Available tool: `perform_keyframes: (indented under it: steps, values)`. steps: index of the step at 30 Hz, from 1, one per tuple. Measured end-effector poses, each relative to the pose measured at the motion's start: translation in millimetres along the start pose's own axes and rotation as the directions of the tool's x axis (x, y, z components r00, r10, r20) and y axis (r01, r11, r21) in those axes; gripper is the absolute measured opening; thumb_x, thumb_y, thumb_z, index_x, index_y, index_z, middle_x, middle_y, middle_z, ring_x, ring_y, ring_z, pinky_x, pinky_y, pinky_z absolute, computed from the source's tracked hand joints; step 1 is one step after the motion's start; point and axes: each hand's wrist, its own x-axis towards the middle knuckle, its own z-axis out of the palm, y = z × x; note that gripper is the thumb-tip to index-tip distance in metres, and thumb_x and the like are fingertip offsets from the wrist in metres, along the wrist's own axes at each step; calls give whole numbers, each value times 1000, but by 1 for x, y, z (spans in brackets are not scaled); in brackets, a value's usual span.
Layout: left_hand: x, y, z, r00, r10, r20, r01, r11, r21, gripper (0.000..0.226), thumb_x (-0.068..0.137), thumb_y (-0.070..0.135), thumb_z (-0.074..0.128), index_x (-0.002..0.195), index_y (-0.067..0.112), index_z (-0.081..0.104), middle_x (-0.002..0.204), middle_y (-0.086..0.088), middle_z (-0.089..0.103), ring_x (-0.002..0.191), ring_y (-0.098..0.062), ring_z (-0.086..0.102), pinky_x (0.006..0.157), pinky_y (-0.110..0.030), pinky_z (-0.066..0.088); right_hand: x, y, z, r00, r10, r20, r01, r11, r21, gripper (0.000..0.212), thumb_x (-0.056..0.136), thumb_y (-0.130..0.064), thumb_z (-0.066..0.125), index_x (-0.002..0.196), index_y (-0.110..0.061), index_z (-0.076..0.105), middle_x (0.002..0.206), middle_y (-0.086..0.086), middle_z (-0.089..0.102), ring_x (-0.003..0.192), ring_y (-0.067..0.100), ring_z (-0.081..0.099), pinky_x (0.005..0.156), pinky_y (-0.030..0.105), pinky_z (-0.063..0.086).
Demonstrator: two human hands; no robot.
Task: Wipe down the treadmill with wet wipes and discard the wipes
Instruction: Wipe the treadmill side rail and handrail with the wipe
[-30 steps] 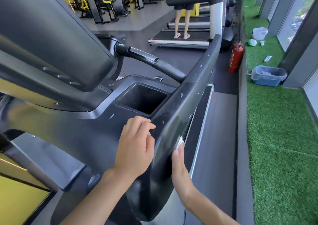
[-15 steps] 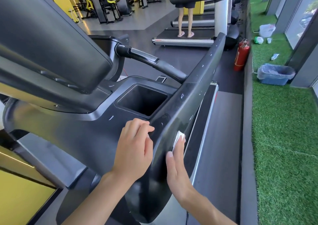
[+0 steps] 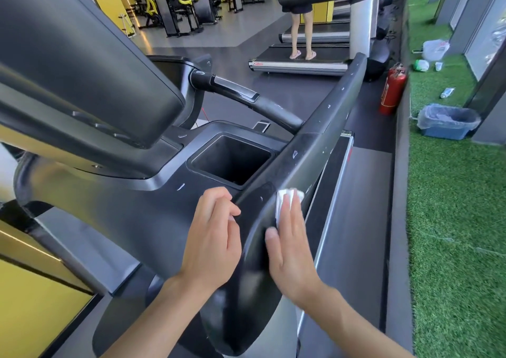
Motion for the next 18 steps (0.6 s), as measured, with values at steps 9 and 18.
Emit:
perform_keyframes:
  steps: [9, 18]
  values:
    - [-2, -4, 1, 1000, -11, -27, 10, 1000, -22, 19, 86, -1, 36, 83, 3, 54, 103, 1, 46, 88, -18, 51, 76, -27, 44, -4, -10, -12, 930, -311, 197, 358, 889, -285, 61, 107, -39, 18, 157, -6, 21, 166, 11, 12, 154, 29, 5, 124, 46, 8]
    - [-4, -5, 2, 999, -10, -36, 10, 1000, -7, 18, 86, 5, 36, 80, 4, 53, 97, 3, 45, 87, -23, 51, 75, -33, 44, 39, -34, -31, 930, -267, 251, 348, 860, -374, 49, 105, -38, 17, 141, -19, 42, 145, -3, 39, 143, 24, 25, 122, 40, 13]
